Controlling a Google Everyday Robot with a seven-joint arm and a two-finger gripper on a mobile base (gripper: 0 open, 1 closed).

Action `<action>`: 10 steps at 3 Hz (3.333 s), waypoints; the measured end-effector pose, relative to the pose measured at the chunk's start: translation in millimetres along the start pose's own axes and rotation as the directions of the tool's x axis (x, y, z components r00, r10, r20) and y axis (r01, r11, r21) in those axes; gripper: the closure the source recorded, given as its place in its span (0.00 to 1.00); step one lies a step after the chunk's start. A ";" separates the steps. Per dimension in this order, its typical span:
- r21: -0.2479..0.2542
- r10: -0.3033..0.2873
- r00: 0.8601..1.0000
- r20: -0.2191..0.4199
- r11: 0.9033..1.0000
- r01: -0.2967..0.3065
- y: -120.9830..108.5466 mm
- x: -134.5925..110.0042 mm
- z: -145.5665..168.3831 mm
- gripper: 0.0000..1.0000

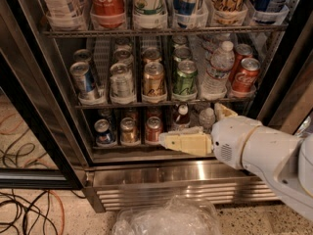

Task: Pick green can from middle shelf of fridge

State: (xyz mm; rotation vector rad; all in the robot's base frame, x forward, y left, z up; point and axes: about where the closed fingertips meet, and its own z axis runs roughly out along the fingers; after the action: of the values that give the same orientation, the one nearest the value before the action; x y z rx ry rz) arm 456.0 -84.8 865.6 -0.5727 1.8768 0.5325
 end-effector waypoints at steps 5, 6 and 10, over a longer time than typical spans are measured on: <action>0.109 0.158 0.981 0.110 0.980 -0.169 11.1 8.0 39.2 0.00; 0.168 0.114 0.986 0.122 0.977 -0.134 0.2 12.2 37.6 0.00; 0.292 -0.107 0.959 0.262 0.956 0.027 -1.8 24.4 56.1 0.00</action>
Offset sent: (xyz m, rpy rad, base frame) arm 0.0113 0.0364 -0.0139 0.2557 -0.0590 -0.1988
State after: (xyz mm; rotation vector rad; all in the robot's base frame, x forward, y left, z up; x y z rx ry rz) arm 489.4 -55.9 823.2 -0.3493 1.6232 0.2713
